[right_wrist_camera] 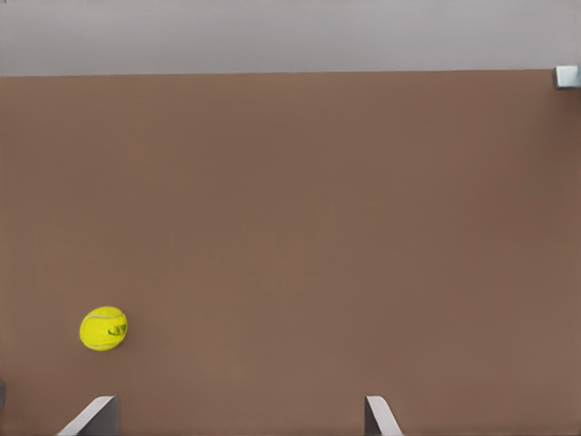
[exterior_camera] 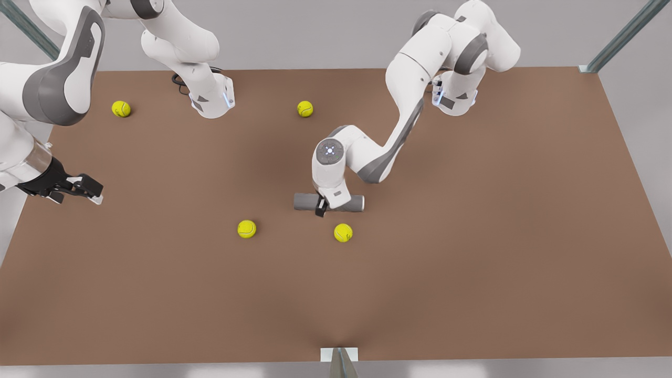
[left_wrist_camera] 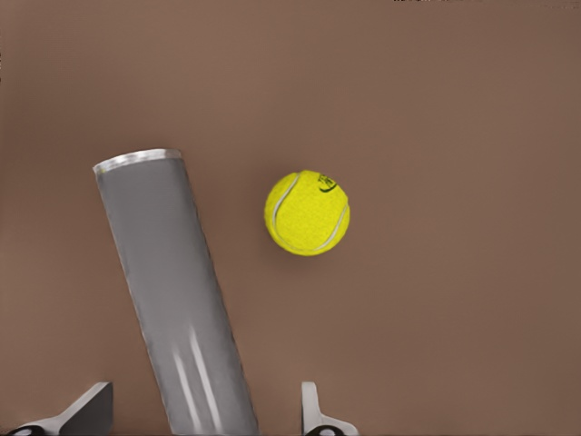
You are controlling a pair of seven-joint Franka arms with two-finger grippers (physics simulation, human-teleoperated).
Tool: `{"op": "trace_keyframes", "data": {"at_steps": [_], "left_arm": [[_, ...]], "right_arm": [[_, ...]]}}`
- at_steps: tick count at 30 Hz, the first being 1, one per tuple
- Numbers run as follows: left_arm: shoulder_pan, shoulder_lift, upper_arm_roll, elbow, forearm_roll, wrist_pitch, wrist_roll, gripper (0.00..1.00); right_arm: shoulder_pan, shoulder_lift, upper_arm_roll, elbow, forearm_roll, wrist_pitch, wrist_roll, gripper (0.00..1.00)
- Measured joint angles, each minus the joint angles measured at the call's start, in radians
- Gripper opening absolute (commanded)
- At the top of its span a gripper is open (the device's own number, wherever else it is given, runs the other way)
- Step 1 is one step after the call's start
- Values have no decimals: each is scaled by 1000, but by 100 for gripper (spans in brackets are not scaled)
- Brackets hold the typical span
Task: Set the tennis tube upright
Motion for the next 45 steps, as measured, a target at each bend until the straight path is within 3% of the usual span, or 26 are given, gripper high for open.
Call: {"op": "trace_keyframes", "data": {"at_steps": [11,35,36,37,39,45], "left_arm": [[-52,58,-3,-40,60,74,-308,100],[-54,149,-4,-63,48,149,-464,100],[-55,152,-4,-63,48,153,-467,97],[-55,153,-4,-63,49,157,-470,83],[-55,154,-4,-63,48,163,-473,75],[-54,147,-4,-61,49,169,-478,72]], "right_arm": [[1,3,1,0,0,12,29,100],[-5,5,0,0,2,18,54,100],[-5,5,0,0,2,18,55,100],[-5,5,0,0,2,18,55,100],[-5,5,0,0,2,18,56,100],[-5,5,-1,0,2,18,58,100]]}}
